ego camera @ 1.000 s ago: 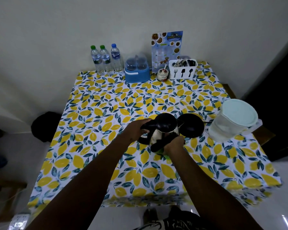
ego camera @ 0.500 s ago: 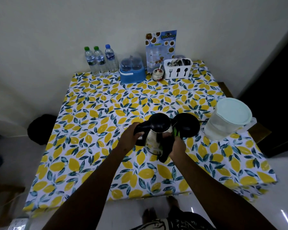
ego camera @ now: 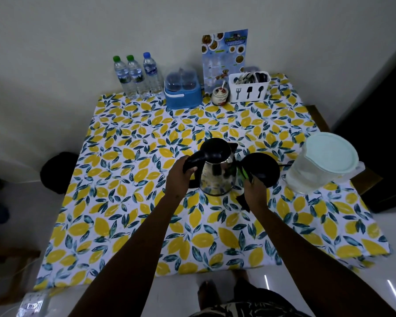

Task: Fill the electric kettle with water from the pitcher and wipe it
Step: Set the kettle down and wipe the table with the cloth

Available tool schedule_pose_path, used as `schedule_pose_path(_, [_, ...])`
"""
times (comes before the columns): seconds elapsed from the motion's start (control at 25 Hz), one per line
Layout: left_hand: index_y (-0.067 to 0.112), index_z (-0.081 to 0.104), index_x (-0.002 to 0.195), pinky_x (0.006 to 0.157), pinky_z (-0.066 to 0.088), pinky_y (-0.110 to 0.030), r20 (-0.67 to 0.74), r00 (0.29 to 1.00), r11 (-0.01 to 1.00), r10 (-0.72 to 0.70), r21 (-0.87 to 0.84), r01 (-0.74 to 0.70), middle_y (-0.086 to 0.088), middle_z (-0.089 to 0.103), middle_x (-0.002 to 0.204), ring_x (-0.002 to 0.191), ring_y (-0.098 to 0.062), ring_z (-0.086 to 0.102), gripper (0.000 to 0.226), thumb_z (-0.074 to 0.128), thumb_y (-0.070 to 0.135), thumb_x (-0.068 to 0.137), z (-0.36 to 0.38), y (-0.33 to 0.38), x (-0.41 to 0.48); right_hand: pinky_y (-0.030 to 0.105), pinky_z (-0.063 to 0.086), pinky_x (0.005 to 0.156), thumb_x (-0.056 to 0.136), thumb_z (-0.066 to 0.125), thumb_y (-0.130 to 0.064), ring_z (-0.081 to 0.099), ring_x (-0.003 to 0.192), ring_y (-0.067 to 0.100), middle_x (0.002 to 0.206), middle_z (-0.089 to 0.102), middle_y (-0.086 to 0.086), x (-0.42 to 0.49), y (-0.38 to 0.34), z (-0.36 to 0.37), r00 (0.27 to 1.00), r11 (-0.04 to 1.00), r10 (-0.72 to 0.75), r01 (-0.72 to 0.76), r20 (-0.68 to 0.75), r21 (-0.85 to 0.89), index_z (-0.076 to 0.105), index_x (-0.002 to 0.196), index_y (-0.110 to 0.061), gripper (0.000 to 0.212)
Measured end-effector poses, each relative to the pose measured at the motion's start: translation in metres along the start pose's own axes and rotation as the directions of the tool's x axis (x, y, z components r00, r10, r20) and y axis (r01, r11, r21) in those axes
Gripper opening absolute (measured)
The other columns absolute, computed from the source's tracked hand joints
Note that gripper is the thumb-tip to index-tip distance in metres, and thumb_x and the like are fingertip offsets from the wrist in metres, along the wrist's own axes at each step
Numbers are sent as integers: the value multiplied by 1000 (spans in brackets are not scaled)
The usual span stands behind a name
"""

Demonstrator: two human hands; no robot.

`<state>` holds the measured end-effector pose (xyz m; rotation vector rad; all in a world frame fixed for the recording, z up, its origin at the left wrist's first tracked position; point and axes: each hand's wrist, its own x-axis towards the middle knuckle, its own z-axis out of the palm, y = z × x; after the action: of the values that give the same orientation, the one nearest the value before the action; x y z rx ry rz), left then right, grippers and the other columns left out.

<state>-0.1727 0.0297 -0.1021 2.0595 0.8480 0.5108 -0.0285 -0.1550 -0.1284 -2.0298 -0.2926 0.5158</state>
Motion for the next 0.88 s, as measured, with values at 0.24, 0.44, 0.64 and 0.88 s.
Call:
schedule_pose_path(0.24, [13,33,141,95,46,-35,-6,998,998,-62,15,62,-14,48,140,125,-25,51,48,50,23,98,12,-26,-21,57,40,102,90,42,-34,27,140,48,154,33,21,-6,85,17,942,697,-36,263,333,-668,34,148,-9,63])
schedule_pose_path(0.44, [11,2,152,121,11,-44,368,841,826,-396,543,151,-10,-4,163,150,-30,-4,67,39,34,101,35,-87,-102,66,17,112,83,-3,-77,5,147,45,163,17,6,-21,103,30,903,596,-55,373,427,-711,29,149,-37,83])
schedule_pose_path(0.64, [17,-1,152,122,8,-48,388,843,789,-372,611,68,-4,-12,162,149,-26,-14,82,47,49,94,36,-100,-127,67,25,108,93,26,-54,19,145,43,159,29,0,-62,96,83,787,461,-165,595,595,-659,27,146,-45,54])
schedule_pose_path(0.88, [17,-2,152,122,9,-49,394,836,782,-383,619,67,-4,-13,162,149,-26,-14,82,47,48,94,36,-99,-124,63,33,105,90,35,-48,23,145,40,160,26,-2,-55,87,91,810,440,-184,575,557,-690,34,145,-39,56])
